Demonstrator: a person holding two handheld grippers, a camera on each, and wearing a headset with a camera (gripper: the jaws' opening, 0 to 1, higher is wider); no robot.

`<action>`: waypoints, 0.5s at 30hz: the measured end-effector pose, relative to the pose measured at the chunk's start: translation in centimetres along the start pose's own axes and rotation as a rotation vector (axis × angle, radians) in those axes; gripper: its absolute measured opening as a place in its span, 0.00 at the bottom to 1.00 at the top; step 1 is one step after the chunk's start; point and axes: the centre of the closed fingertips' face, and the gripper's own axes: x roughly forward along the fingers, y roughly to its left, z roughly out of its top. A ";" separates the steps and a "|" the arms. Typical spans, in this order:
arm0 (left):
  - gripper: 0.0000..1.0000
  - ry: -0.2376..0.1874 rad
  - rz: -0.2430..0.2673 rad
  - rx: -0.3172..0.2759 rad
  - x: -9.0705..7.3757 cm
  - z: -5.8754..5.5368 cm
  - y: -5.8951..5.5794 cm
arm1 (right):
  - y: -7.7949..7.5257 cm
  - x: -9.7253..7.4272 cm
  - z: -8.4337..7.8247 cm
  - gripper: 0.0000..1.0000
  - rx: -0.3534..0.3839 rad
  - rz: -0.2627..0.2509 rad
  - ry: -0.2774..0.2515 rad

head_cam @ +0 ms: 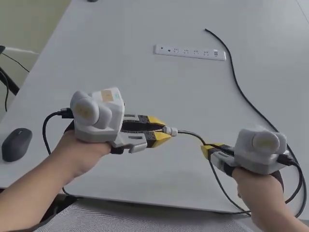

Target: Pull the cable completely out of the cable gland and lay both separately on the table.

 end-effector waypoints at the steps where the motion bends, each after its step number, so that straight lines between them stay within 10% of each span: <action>1: 0.15 0.000 0.001 0.000 0.0 0.0 0.0 | -0.4 0.0 -0.1 0.01 0.011 -0.009 0.001; 15: 0.15 0.003 0.004 0.011 -0.2 -0.1 -0.1 | -1.4 0.2 -0.9 0.01 0.099 -0.032 0.001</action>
